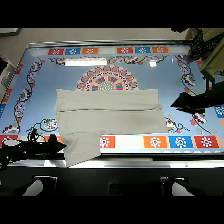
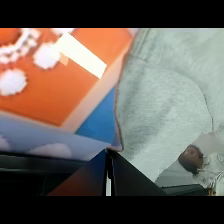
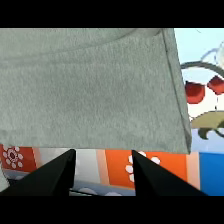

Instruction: Fold the clothes and pants, and hang the long-sleeved shirts on hangers.

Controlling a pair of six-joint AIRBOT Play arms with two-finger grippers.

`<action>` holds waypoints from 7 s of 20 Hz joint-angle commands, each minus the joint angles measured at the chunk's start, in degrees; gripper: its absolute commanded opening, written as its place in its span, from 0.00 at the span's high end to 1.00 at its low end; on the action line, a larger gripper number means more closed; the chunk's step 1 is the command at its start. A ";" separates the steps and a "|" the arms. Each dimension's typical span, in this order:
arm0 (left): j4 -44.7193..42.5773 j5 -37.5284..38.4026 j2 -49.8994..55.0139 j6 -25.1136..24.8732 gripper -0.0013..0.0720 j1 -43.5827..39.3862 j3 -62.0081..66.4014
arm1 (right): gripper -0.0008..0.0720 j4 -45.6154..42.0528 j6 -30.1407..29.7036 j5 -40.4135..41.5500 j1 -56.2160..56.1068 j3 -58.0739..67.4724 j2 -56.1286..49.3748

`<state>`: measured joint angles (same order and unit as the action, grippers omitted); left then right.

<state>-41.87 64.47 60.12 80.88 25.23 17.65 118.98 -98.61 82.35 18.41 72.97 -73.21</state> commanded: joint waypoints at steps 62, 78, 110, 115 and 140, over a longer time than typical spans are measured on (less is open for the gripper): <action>8.44 2.97 15.67 -1.42 0.96 -8.20 39.43 | 0.94 4.24 -0.46 -19.71 -3.87 -13.55 -2.97; 8.22 2.99 45.33 5.75 0.96 -13.53 74.58 | 0.94 3.87 0.33 -21.05 -3.87 -3.17 -14.51; -30.69 11.15 25.66 13.22 0.36 -16.74 85.68 | 0.08 6.75 -9.60 -11.89 0.66 3.30 -27.21; -30.67 11.17 25.66 13.22 0.36 -16.74 85.68 | 0.09 6.49 -9.60 -12.15 -0.22 1.42 -27.21; 6.71 -26.77 37.31 16.59 0.96 -50.36 56.57 | 0.94 -6.03 7.13 2.16 -2.54 13.86 -6.14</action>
<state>-45.95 49.08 93.03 97.91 -16.80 76.51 115.68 -93.54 82.54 15.86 86.26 -82.63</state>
